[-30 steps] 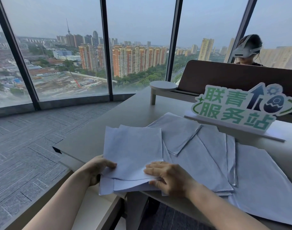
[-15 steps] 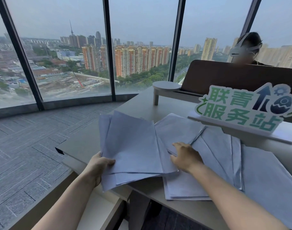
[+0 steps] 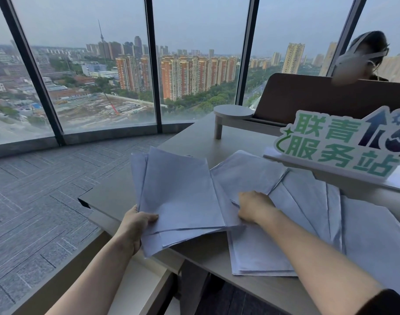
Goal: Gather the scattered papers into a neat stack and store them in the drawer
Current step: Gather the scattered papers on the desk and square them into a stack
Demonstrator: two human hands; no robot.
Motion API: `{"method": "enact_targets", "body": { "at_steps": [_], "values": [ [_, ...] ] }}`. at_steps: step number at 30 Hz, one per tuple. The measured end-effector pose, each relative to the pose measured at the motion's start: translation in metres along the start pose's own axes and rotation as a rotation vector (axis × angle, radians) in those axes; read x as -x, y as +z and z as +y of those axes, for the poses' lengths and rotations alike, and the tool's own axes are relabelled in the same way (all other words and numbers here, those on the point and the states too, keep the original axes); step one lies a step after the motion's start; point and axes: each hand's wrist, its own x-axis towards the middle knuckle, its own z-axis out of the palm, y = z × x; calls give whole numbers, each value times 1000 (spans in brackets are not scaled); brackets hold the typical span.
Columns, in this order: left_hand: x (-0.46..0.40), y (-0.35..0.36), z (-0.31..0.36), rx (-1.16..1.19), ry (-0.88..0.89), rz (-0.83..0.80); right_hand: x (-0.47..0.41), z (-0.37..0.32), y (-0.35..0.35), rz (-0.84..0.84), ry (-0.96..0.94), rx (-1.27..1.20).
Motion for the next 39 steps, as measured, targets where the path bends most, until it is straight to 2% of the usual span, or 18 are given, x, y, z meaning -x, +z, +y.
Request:
{"method": "enact_targets", "body": {
  "at_steps": [7, 12, 15, 20, 23, 27, 31, 35, 39],
  "values": [
    [6, -4, 1, 45, -13, 5, 3, 6, 15, 272, 35, 25],
    [12, -11, 2, 70, -36, -14, 3, 20, 3, 379, 166, -236],
    [15, -12, 3, 68, -37, -21, 6, 28, -5, 536, 180, -371],
    [20, -9, 4, 48, -44, -56, 13, 24, -11, 854, 81, -414],
    [24, -10, 4, 30, -52, -85, 20, 12, -2, 936, -66, -408],
    [29, -13, 2, 7, -85, -129, 37, -3, 22, 909, -275, -409],
    [31, -17, -1, -9, -112, -136, 47, -10, 53, 748, -453, -410],
    [23, -20, 0, 107, -223, -83, 56, -13, 67, 641, -588, -407],
    [21, -23, 6, 121, -267, -208, 66, -13, 69, 569, -653, -381]
  ]
}}
